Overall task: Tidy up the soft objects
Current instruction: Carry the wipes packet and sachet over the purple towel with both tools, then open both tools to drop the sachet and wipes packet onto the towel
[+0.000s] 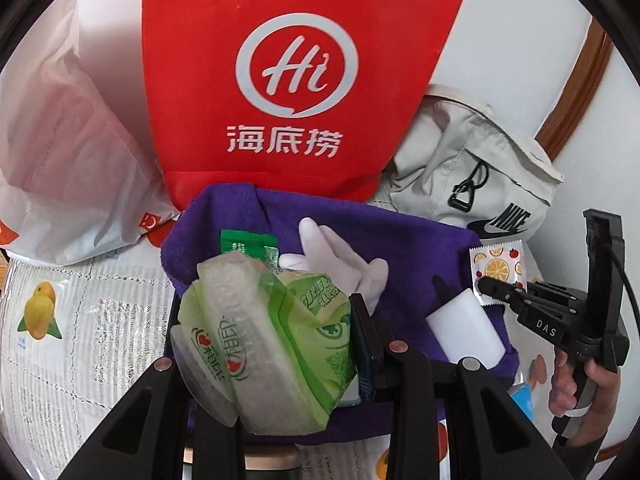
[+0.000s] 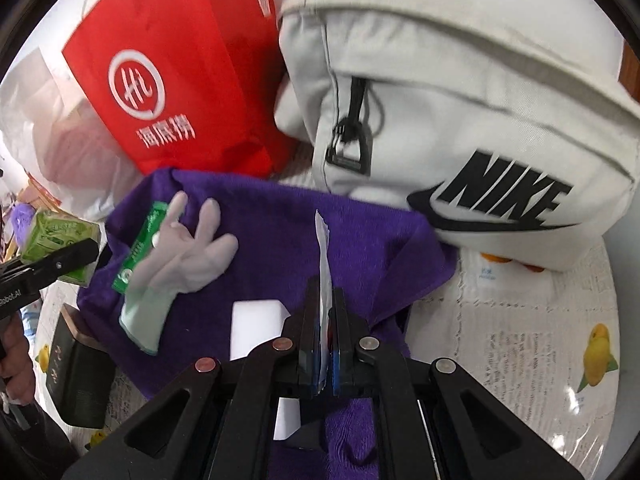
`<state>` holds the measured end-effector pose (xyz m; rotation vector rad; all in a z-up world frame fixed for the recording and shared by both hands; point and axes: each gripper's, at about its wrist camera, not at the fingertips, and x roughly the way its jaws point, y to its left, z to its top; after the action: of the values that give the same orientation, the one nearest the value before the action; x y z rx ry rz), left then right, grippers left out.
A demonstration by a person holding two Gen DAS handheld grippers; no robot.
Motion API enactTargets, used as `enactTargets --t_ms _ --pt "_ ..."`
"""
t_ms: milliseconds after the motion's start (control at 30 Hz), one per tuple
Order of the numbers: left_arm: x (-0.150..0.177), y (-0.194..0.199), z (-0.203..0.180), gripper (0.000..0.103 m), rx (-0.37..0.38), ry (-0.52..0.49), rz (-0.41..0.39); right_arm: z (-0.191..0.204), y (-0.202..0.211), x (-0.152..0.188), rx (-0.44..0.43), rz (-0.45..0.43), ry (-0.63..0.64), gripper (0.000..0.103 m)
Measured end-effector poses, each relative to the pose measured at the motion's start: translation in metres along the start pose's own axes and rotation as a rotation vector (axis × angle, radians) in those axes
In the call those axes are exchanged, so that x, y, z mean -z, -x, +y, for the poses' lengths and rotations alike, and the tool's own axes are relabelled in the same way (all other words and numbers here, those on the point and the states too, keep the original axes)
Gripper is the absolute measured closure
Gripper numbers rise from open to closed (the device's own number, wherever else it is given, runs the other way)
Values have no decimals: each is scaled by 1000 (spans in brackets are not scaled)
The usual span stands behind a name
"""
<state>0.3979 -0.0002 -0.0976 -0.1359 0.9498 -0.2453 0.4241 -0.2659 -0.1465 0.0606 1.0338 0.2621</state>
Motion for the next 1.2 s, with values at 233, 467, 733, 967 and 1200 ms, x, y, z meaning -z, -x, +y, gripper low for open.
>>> enactTargets --t_ms 233,467,733,967,1200 --pt "1 -12 1 73 28 15 28 6 -18 4 -9 60 11 98" --pt "6 -25 -11 73 55 -10 66 9 -17 5 -19 67 15 89" --pt "7 -30 -5 73 56 10 92 16 2 1 -12 5 28 53" --pt "9 -40 -3 71 72 27 123 19 11 0 -2 -19 33 52" --pt "8 -44 -5 37 100 42 129 22 24 0 -1 -42 44 52"
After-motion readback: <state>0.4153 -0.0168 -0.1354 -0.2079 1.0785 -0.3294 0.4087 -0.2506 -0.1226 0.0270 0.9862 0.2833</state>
